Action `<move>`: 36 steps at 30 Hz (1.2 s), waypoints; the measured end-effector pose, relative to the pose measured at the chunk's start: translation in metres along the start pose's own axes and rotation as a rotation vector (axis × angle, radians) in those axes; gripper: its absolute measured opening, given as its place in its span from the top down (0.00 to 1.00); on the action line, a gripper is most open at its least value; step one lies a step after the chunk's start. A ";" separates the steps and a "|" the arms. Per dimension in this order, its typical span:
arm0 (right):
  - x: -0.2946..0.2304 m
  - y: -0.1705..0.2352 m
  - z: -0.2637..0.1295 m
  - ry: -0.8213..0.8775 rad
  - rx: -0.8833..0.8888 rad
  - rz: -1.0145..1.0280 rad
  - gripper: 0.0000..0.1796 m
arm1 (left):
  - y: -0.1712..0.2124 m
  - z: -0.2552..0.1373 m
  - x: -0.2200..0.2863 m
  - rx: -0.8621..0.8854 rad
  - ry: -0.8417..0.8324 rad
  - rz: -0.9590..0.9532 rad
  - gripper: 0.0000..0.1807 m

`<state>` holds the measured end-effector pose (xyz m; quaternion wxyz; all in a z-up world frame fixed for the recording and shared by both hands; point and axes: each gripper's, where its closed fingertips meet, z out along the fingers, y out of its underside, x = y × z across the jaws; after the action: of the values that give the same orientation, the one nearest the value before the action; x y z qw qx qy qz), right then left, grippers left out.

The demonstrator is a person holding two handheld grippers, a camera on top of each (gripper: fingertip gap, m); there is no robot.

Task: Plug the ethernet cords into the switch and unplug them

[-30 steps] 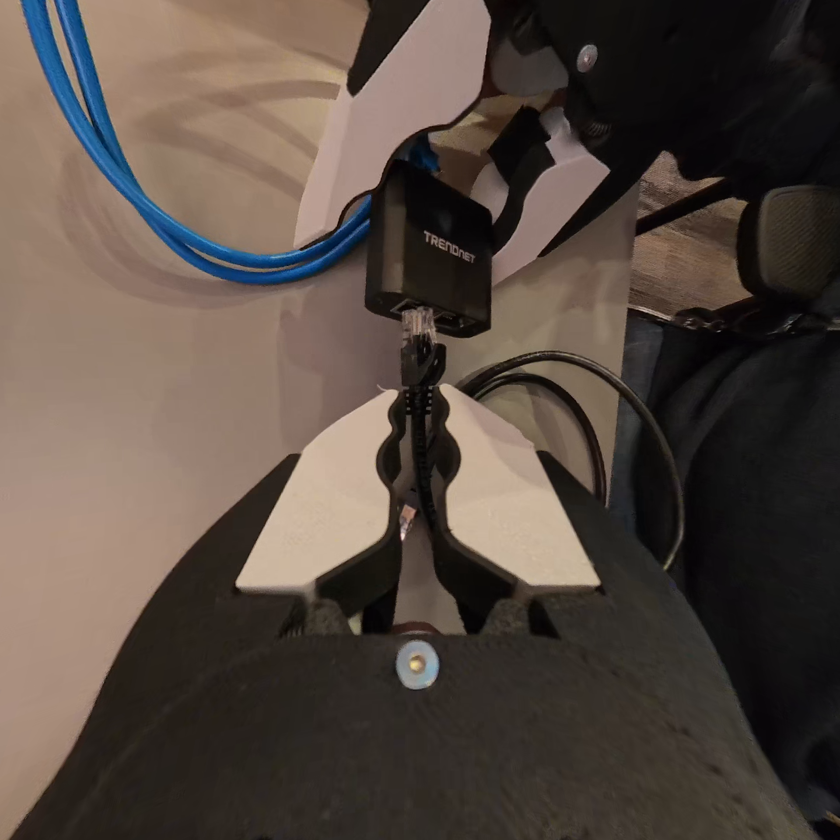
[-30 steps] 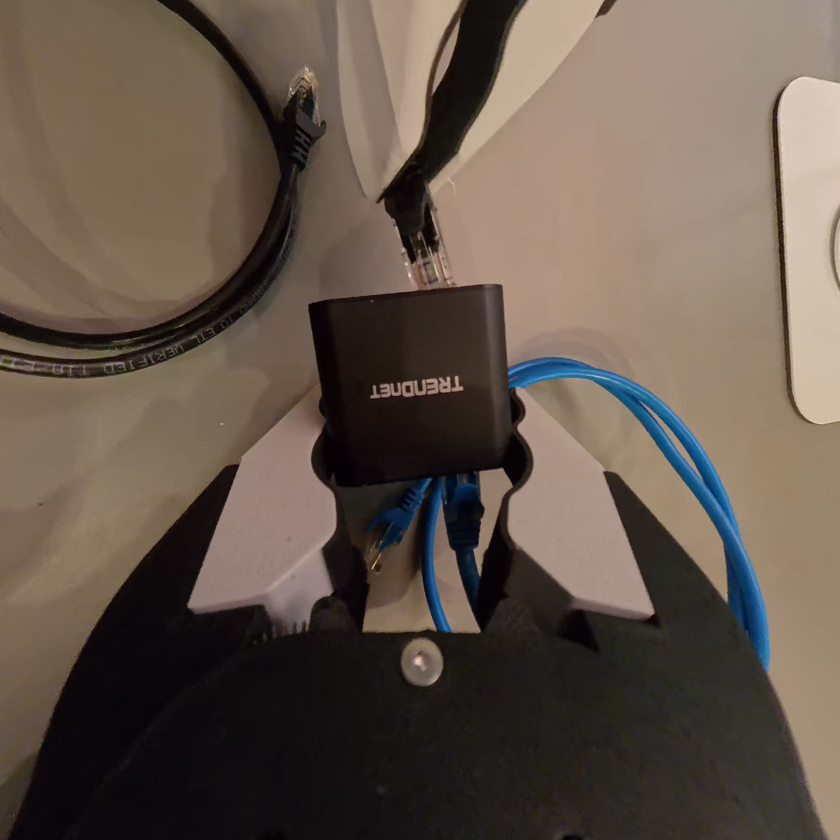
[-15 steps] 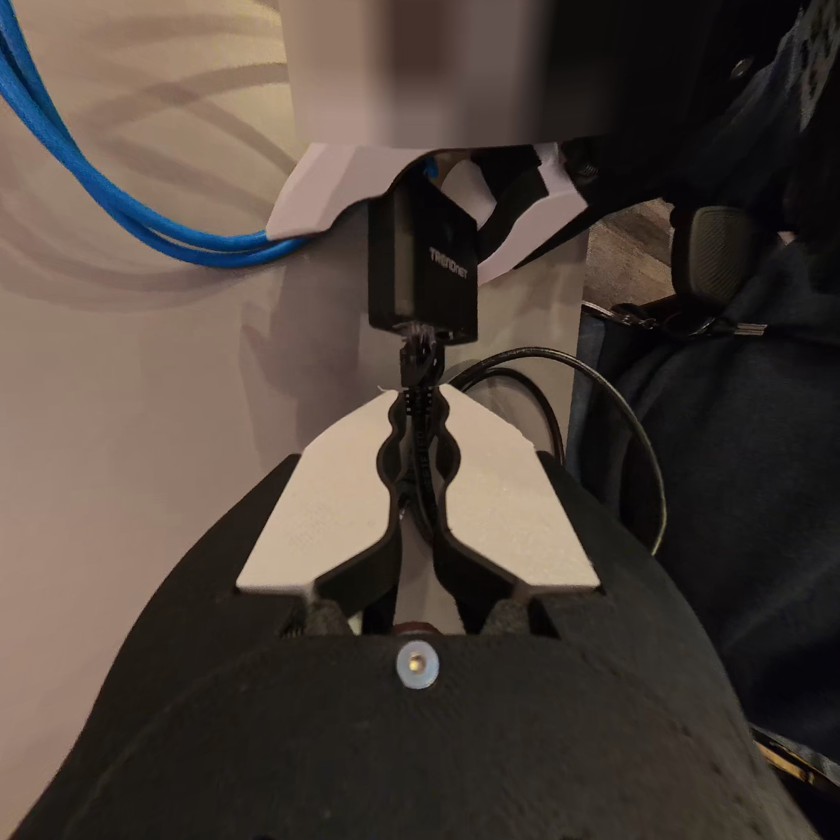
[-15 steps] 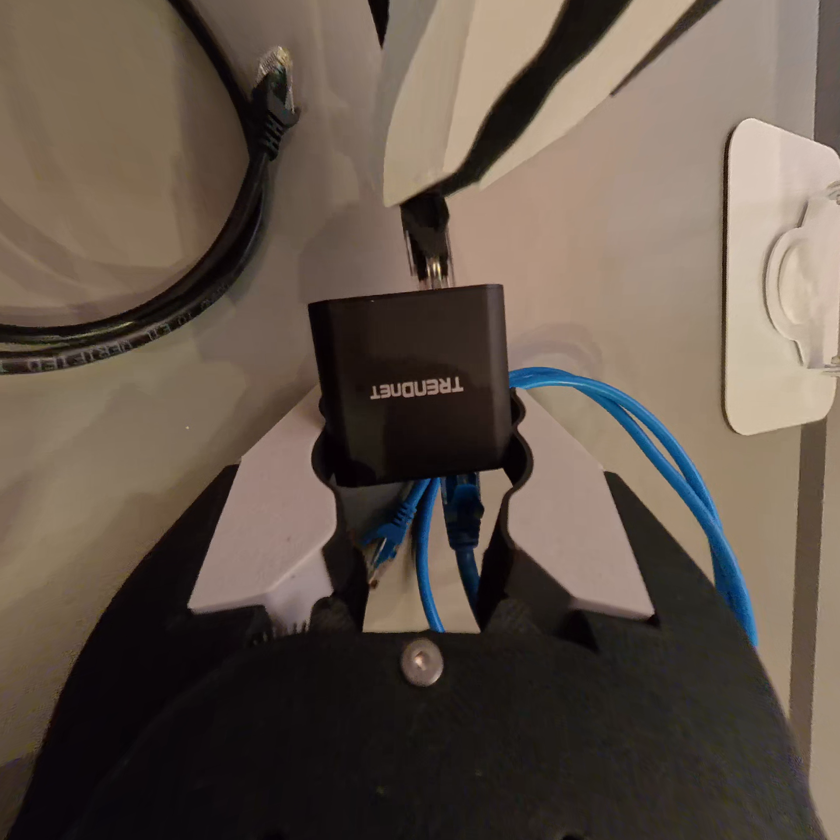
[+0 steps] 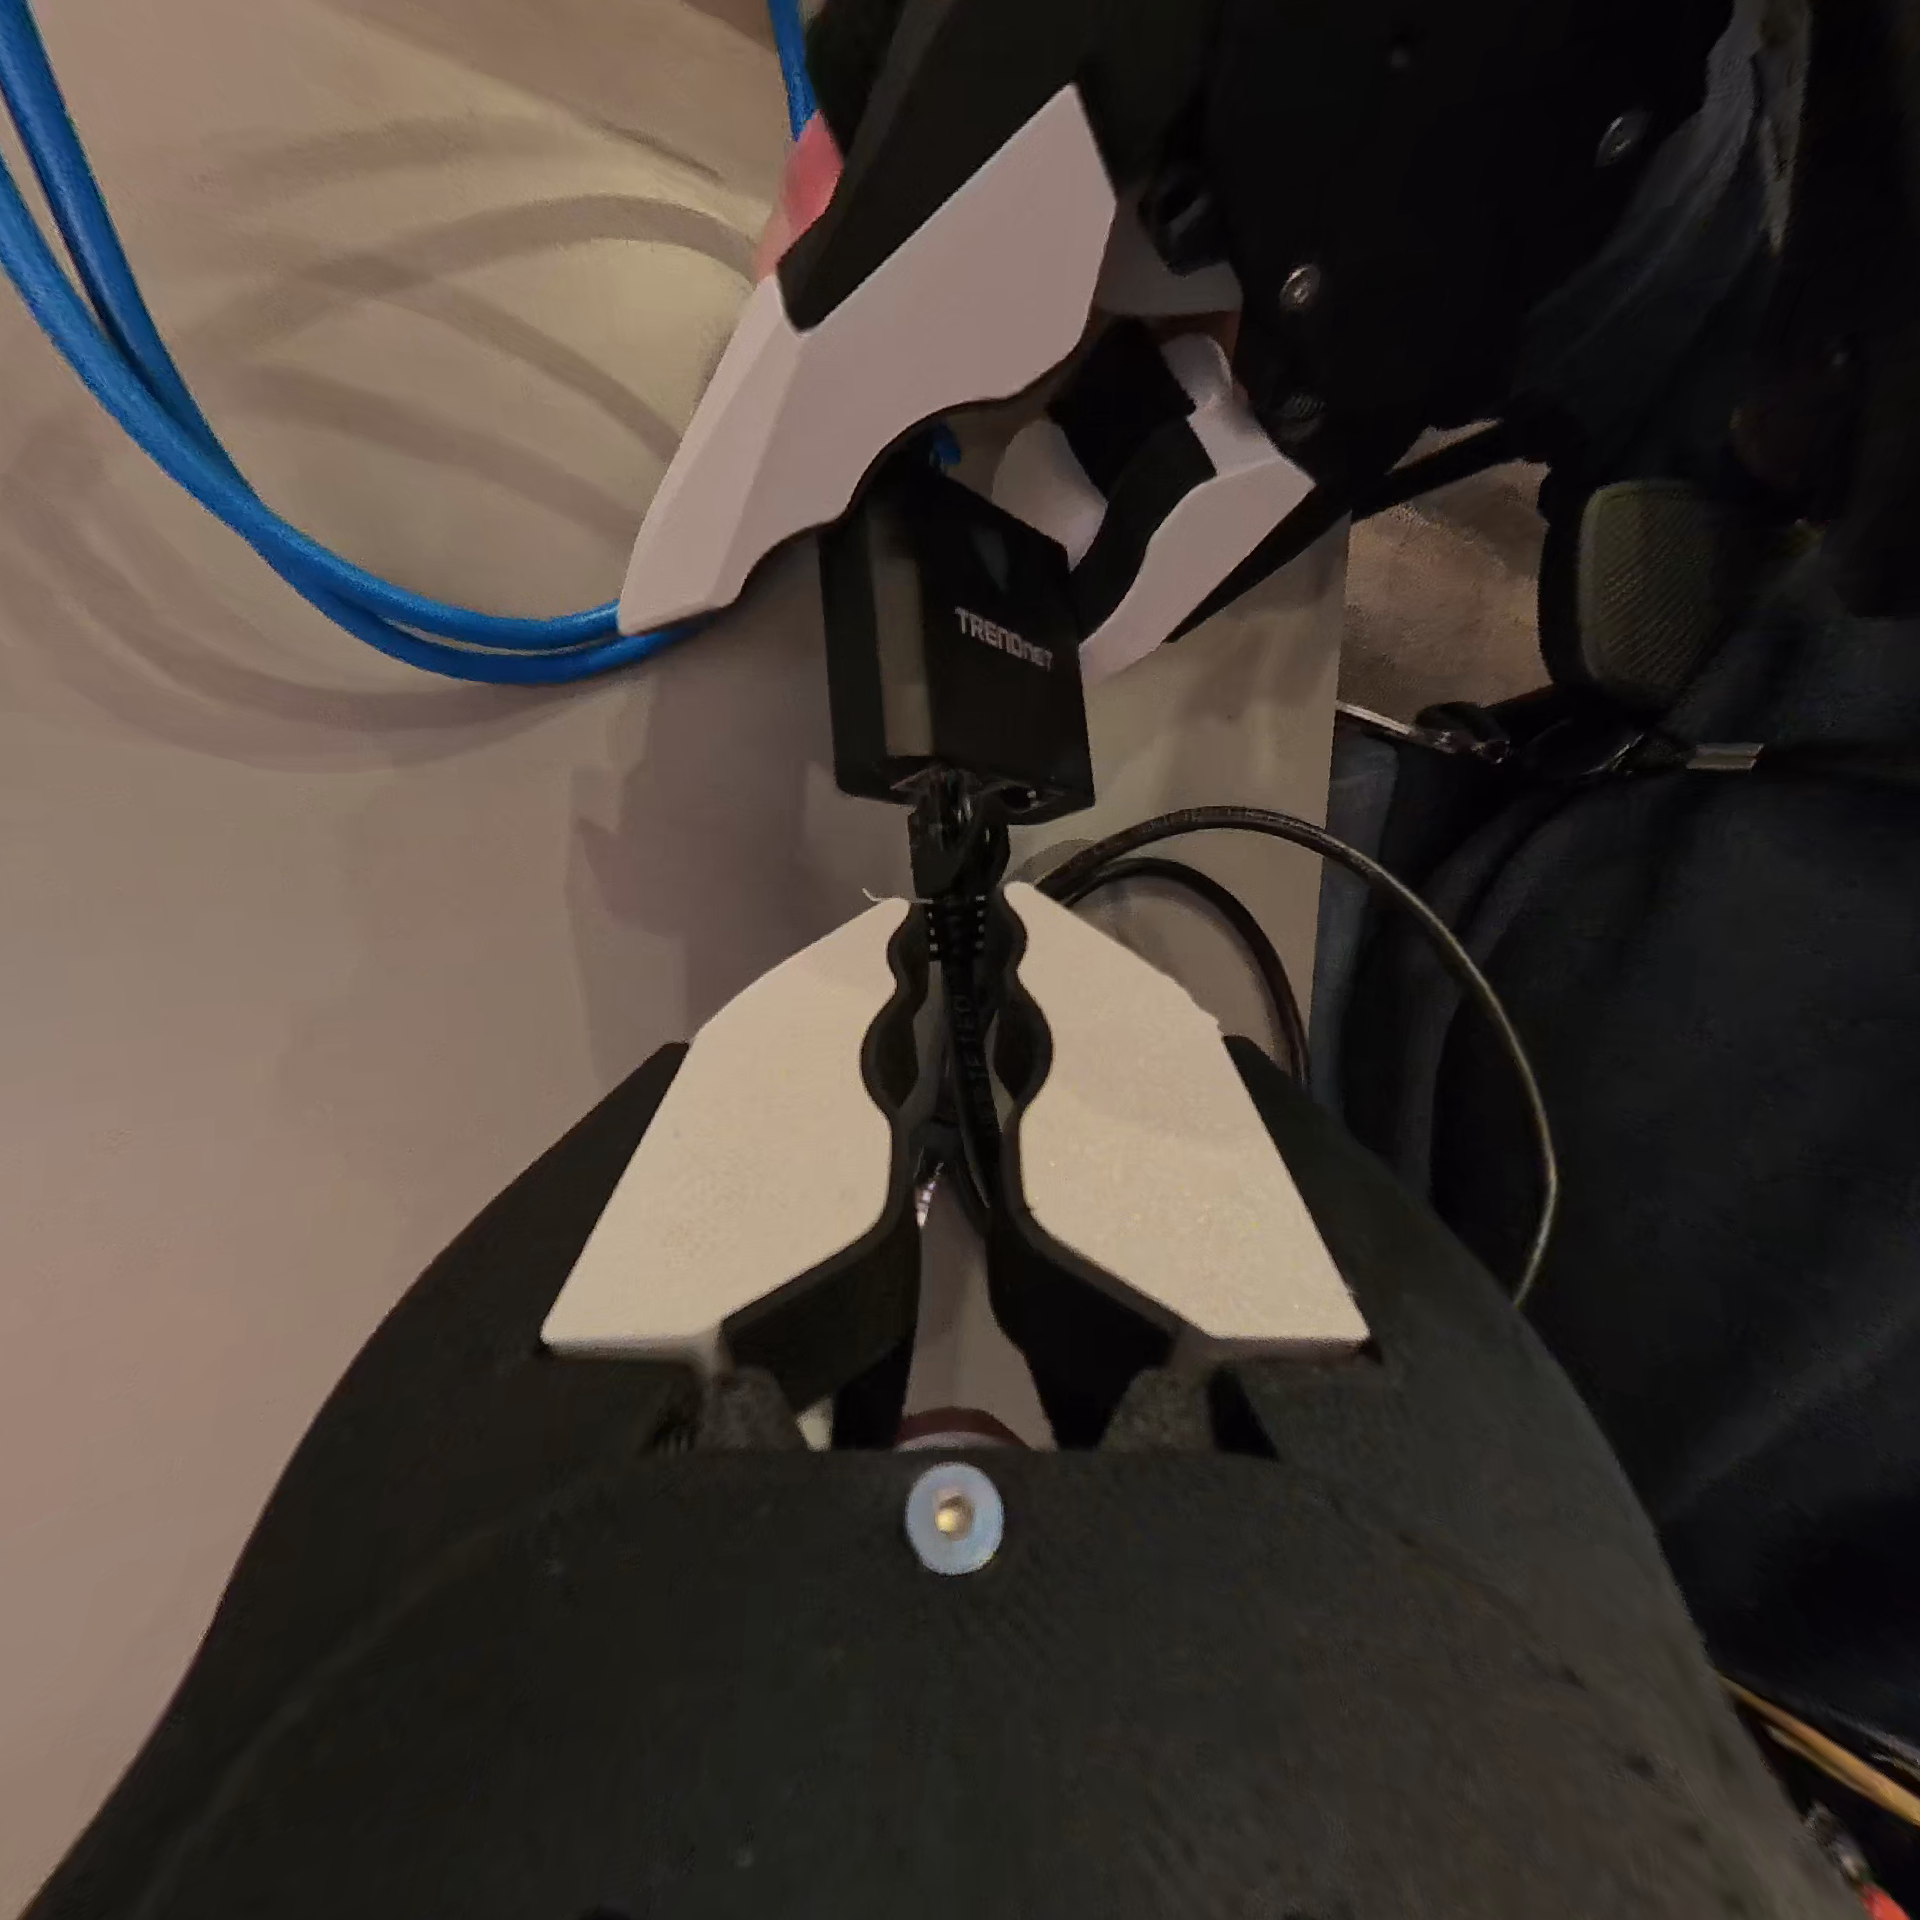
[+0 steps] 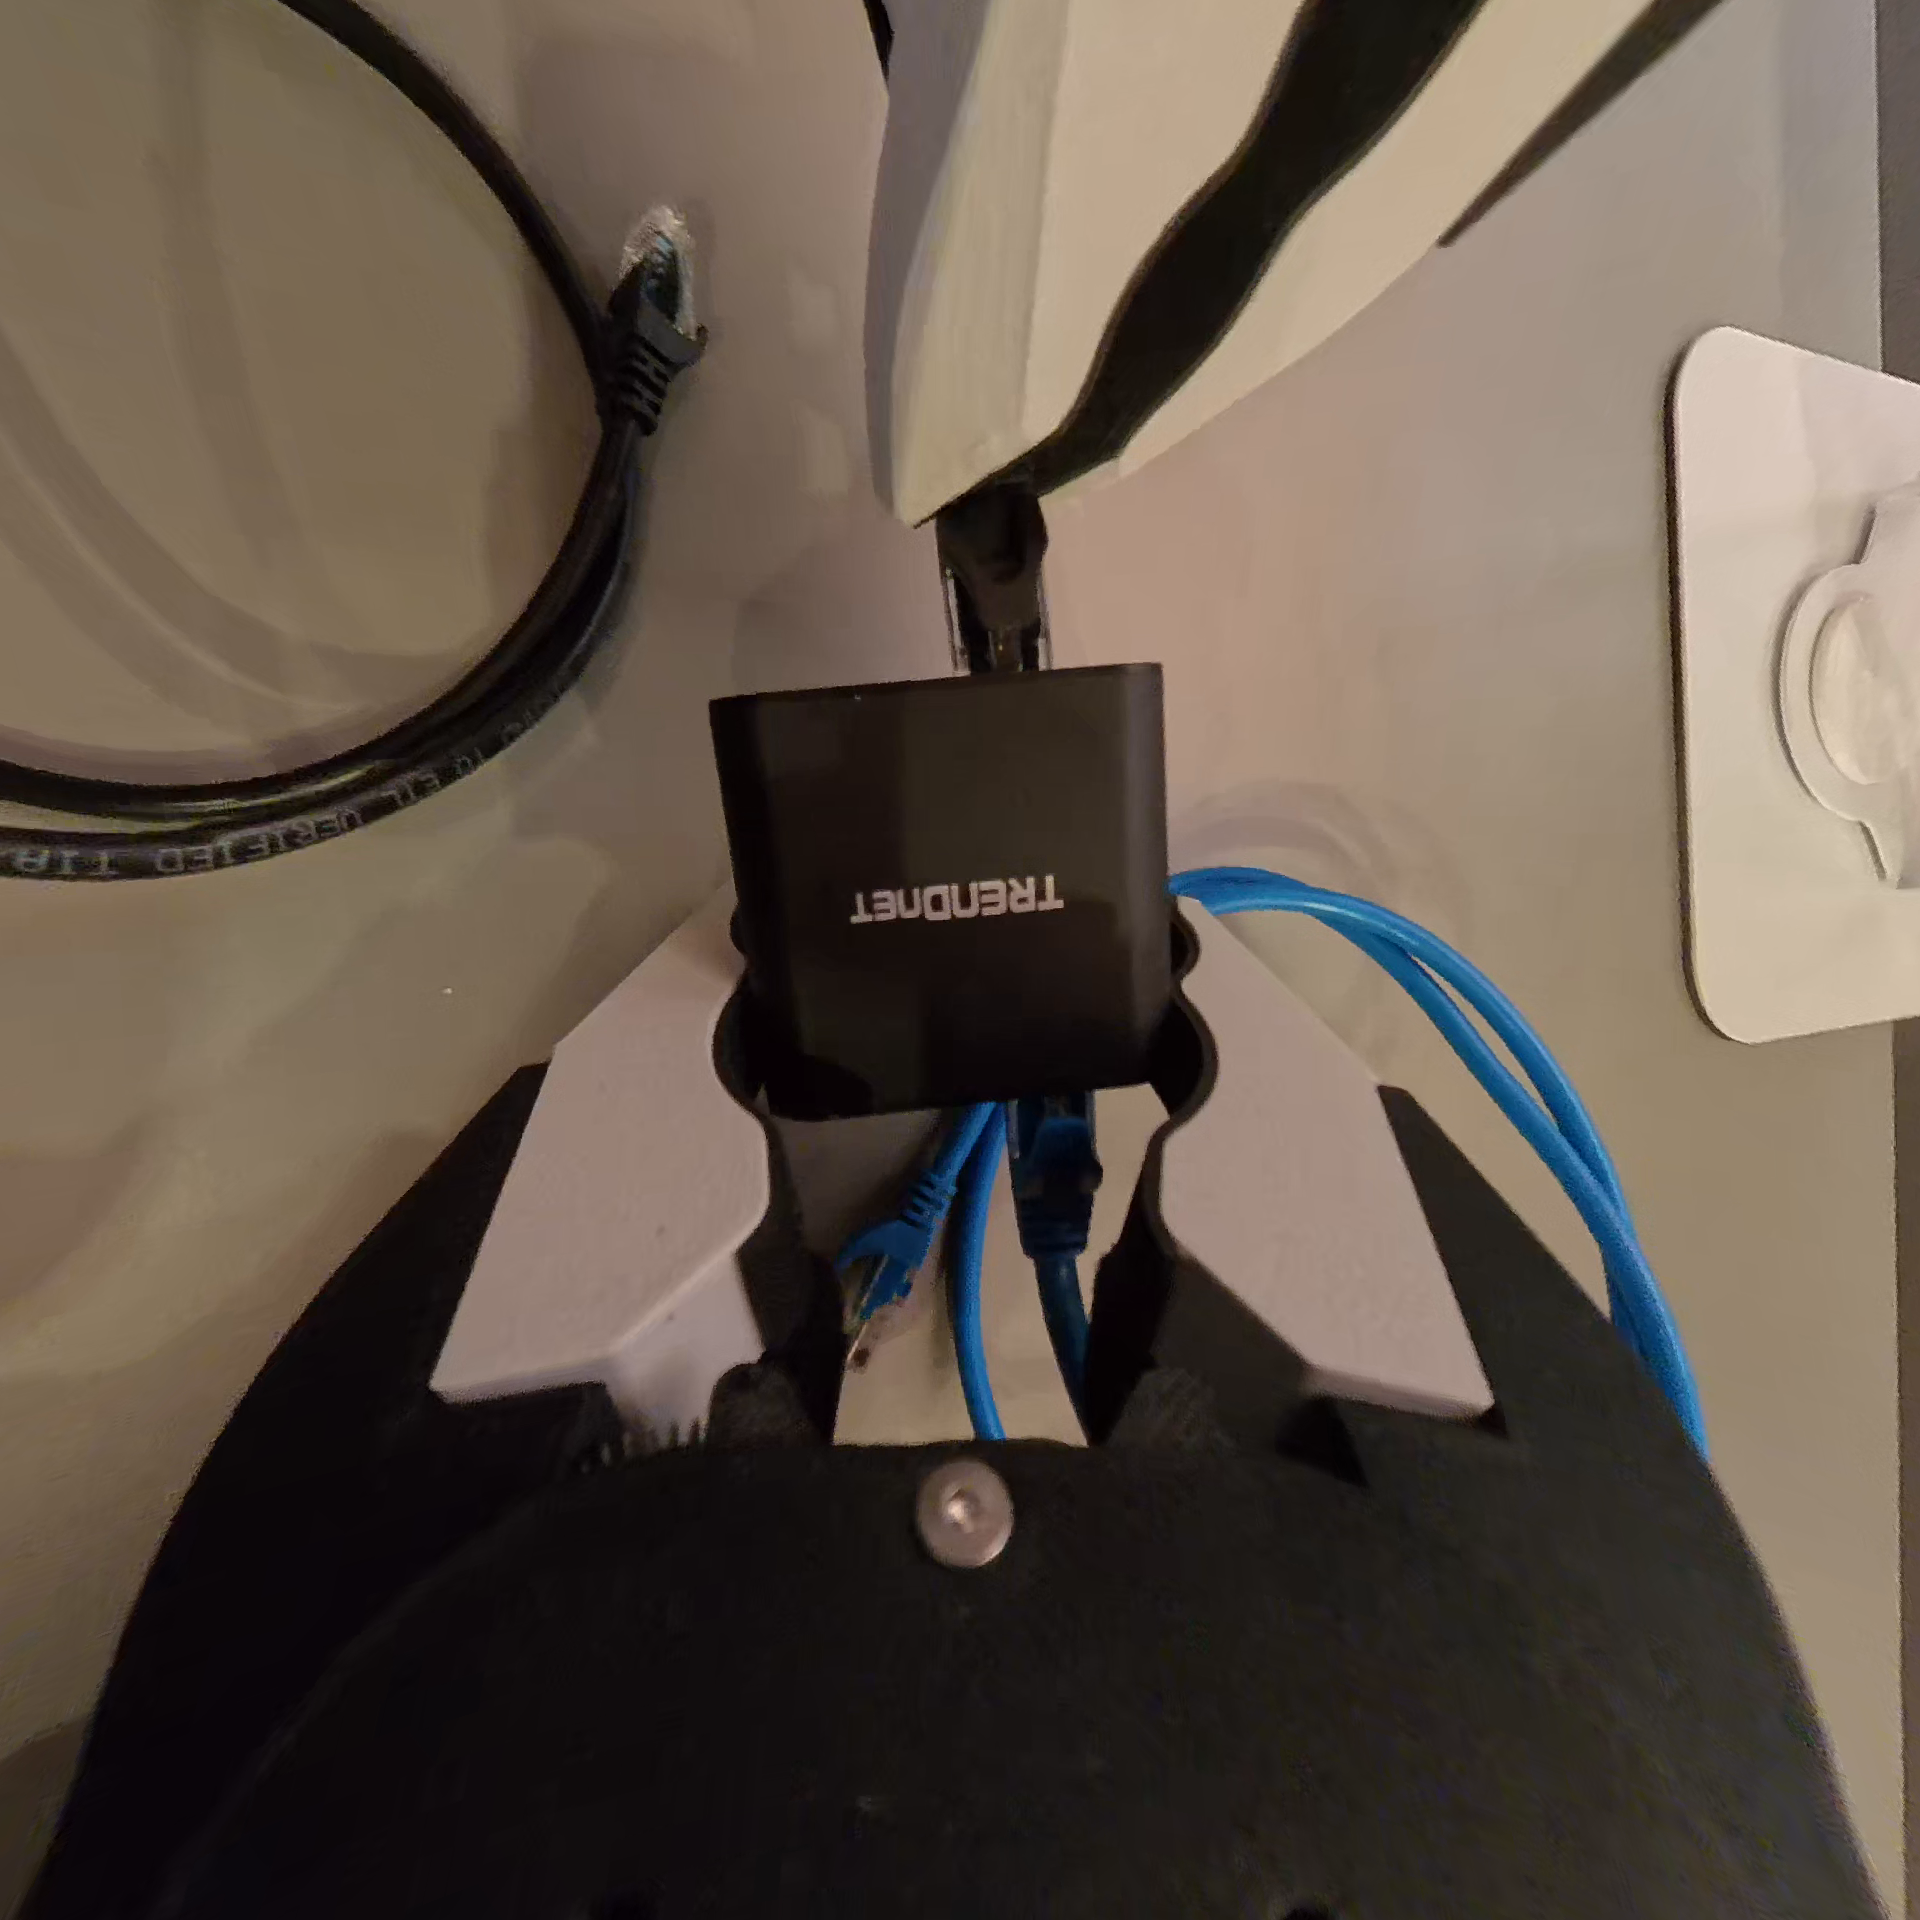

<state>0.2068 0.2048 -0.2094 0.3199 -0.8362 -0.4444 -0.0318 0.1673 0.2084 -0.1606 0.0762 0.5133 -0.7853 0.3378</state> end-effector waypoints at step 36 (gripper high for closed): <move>0.017 -0.002 0.008 0.051 0.125 0.142 0.59 | 0.282 -0.187 -0.055 0.385 -0.862 -0.707 0.82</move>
<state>0.2134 0.2220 -0.2093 0.3839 -0.8429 -0.3769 -0.0028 -0.0917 0.4327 -0.1718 -0.2366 0.8395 -0.4510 0.1893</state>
